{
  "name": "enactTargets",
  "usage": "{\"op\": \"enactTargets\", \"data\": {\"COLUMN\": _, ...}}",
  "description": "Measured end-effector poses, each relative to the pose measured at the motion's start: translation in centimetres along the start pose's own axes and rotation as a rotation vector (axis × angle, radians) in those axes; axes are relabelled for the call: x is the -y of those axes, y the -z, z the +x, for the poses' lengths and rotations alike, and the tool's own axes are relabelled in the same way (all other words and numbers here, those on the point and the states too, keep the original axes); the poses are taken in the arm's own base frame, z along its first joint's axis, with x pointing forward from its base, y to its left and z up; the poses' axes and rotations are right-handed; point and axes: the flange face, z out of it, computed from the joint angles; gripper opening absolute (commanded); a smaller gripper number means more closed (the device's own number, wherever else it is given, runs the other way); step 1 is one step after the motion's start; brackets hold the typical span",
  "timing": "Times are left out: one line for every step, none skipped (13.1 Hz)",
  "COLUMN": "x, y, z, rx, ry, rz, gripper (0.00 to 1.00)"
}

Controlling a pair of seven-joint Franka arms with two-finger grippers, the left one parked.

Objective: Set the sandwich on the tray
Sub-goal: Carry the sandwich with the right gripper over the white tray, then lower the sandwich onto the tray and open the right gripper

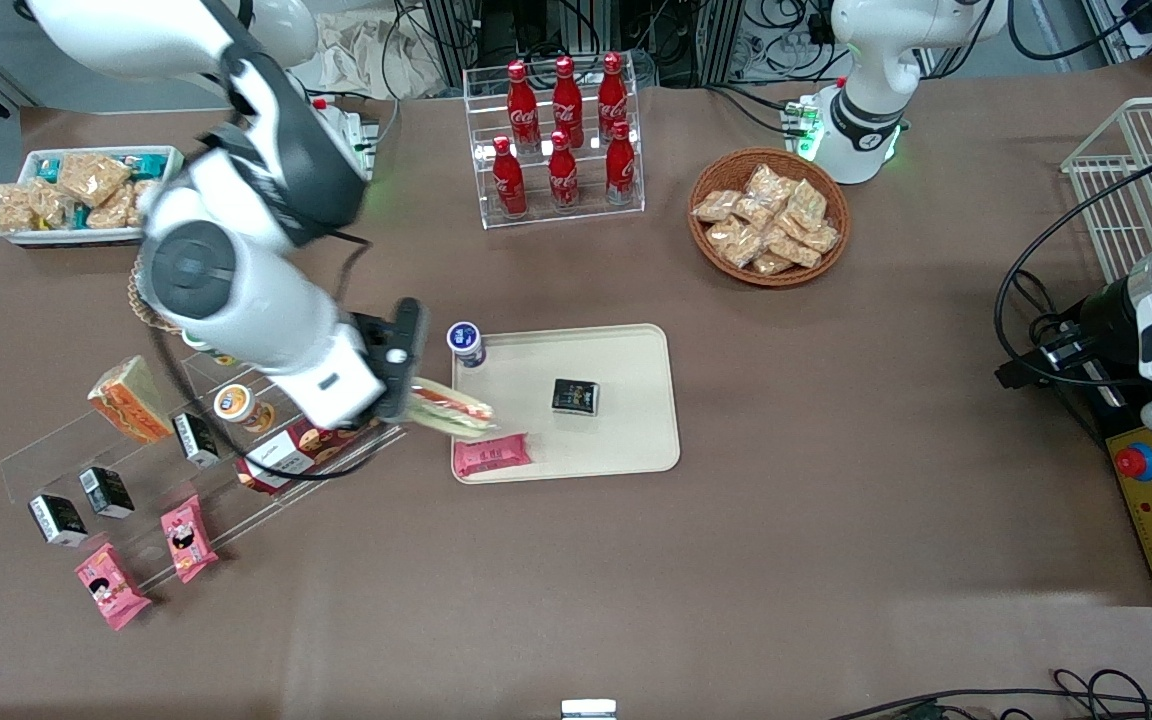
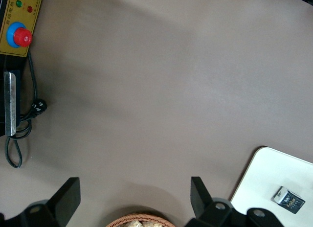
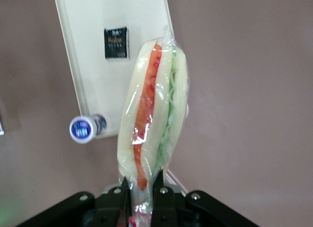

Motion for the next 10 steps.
{"op": "enactTargets", "data": {"x": 0.2, "y": -1.7, "z": 1.6, "rx": -0.001, "ry": 0.015, "rz": -0.003, "gripper": 0.17}}
{"op": "enactTargets", "data": {"x": 0.4, "y": -3.5, "z": 3.3, "rx": -0.002, "ry": 0.033, "rz": -0.014, "gripper": 0.17}}
{"op": "enactTargets", "data": {"x": 0.7, "y": -5.3, "z": 4.9, "rx": -0.004, "ry": 0.047, "rz": -0.024, "gripper": 0.17}}
{"op": "enactTargets", "data": {"x": 1.1, "y": -7.1, "z": 6.4, "rx": -0.004, "ry": 0.051, "rz": -0.036, "gripper": 0.17}}
{"op": "enactTargets", "data": {"x": 1.4, "y": -8.8, "z": 7.8, "rx": 0.002, "ry": 0.053, "rz": -0.055, "gripper": 0.17}}
{"op": "enactTargets", "data": {"x": 1.9, "y": -10.4, "z": 8.9, "rx": 0.017, "ry": 0.062, "rz": -0.077, "gripper": 0.17}}
{"op": "enactTargets", "data": {"x": 2.4, "y": -11.7, "z": 10.0, "rx": 0.032, "ry": 0.075, "rz": -0.095, "gripper": 0.17}}
{"op": "enactTargets", "data": {"x": 3.0, "y": -12.7, "z": 11.0, "rx": 0.040, "ry": 0.087, "rz": -0.112, "gripper": 0.17}}
{"op": "enactTargets", "data": {"x": 3.7, "y": -13.5, "z": 12.0, "rx": 0.046, "ry": 0.101, "rz": -0.133, "gripper": 0.17}}
{"op": "enactTargets", "data": {"x": 4.3, "y": -14.2, "z": 12.9, "rx": 0.052, "ry": 0.103, "rz": -0.152, "gripper": 0.18}}
